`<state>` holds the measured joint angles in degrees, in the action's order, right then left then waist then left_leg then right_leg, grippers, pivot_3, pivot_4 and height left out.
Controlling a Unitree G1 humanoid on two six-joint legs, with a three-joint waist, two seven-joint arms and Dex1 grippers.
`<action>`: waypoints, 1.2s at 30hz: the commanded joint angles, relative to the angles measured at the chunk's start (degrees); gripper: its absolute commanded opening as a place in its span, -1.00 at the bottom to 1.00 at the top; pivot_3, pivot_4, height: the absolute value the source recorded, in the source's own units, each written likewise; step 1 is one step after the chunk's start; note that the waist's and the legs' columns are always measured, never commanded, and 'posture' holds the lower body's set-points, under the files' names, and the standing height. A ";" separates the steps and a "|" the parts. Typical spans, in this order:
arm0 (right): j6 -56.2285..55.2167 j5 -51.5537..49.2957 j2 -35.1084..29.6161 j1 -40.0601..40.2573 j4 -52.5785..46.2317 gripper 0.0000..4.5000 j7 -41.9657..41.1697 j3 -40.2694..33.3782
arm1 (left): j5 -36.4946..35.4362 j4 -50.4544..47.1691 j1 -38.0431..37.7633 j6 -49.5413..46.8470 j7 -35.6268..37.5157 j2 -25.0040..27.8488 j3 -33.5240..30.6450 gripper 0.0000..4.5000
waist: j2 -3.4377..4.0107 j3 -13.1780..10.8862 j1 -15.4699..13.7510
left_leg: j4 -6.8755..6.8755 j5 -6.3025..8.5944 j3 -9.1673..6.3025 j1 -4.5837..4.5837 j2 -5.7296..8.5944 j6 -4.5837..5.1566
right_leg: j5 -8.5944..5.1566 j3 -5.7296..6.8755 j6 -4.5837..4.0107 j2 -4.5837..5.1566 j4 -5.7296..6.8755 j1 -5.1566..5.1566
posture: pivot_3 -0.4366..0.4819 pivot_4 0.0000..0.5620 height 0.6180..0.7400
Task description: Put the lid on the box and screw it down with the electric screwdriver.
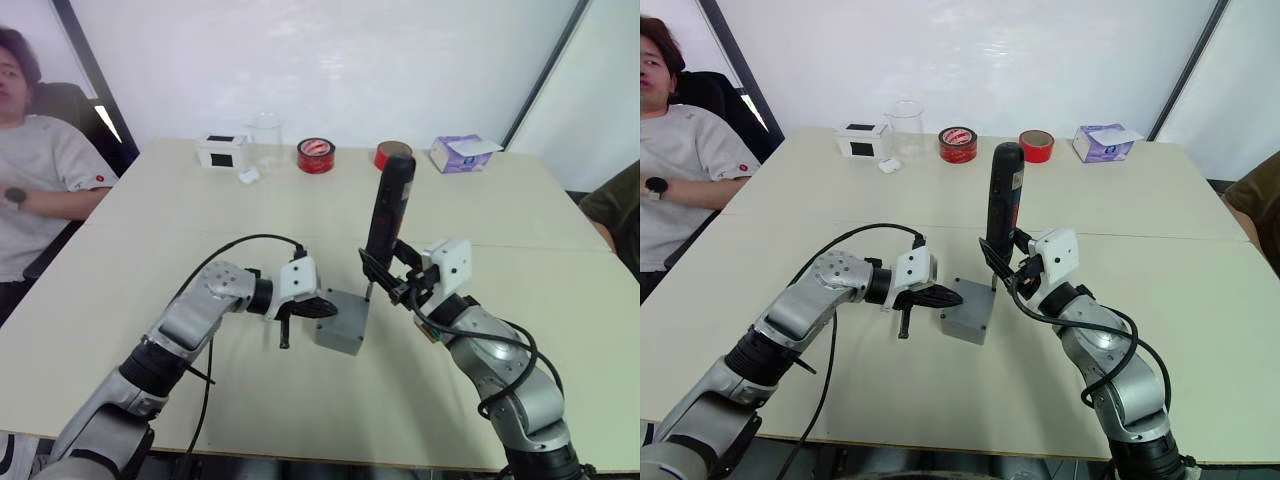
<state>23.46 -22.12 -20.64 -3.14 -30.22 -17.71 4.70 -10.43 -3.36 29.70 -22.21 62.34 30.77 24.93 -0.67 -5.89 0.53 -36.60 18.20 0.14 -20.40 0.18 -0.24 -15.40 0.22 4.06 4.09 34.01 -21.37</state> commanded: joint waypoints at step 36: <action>8.06 -11.56 -5.55 0.92 -13.73 -0.17 -1.93 -14.82 | 1.29 4.65 -2.07 0.98 -0.41 -2.07 -0.41 -1.00 | 0.33 -1.85 -1.28 | 0.30 -0.21 -0.02 -1.24 -0.01 0.15 | -0.63 0.07 -0.25 1.02 -0.06 -0.86 | -0.05 -0.47 1.00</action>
<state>31.95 -32.46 -25.51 -0.67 -41.66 -20.74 -6.31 -11.89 -2.85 30.12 -19.12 62.92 28.23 22.22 -0.35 -7.75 -0.76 -36.36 17.99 0.12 -21.65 0.17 -0.10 -16.02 0.29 3.81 5.11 33.98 -22.23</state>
